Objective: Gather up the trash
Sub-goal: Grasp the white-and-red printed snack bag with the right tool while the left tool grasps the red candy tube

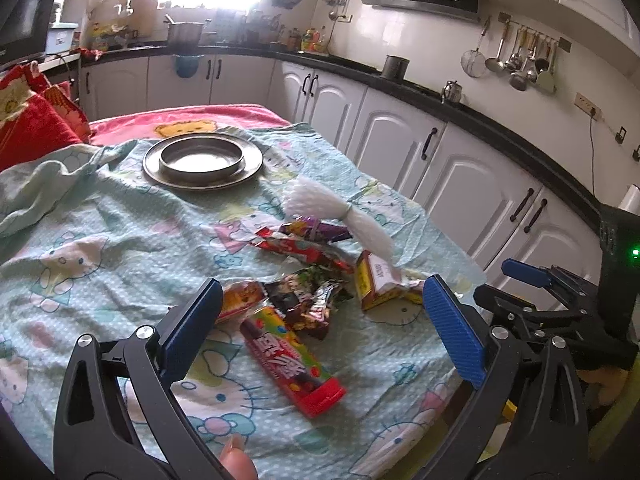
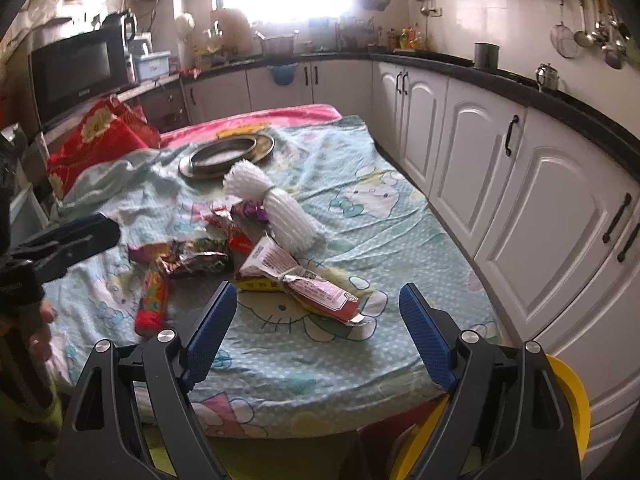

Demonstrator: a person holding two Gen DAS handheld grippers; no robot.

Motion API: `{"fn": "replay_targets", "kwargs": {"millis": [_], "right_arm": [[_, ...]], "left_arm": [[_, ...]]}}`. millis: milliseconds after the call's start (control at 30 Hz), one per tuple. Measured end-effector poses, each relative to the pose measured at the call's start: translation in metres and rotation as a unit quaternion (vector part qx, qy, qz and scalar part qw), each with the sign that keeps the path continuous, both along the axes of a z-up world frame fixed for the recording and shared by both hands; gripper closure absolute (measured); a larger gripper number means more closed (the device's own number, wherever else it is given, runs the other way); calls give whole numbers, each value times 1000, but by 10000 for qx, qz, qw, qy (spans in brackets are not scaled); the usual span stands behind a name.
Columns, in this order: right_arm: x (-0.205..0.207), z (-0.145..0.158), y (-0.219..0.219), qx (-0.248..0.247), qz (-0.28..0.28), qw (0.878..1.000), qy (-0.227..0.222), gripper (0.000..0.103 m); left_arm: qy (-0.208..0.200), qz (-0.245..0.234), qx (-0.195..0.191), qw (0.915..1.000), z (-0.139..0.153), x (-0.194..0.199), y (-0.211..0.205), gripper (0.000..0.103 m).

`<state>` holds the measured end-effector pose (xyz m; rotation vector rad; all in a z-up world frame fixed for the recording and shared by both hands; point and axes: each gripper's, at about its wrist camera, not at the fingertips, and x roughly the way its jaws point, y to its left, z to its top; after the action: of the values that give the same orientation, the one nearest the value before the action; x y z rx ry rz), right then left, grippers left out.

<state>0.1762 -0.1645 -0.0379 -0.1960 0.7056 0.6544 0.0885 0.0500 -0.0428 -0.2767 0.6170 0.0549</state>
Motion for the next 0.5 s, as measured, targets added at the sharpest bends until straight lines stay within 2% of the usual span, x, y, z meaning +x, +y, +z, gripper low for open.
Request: {"fn": "replay_targets", "kwargs": {"millis": [267,500], "right_arm": [[16,-21,22,-243,286,9993,74,22],[41,-43,43,-695,502,9961,183,22]], "left_arm": [[266,18,-120,9996,-19,4,7,11],[635,49,-496,9967,-41,6,11,14]]}}
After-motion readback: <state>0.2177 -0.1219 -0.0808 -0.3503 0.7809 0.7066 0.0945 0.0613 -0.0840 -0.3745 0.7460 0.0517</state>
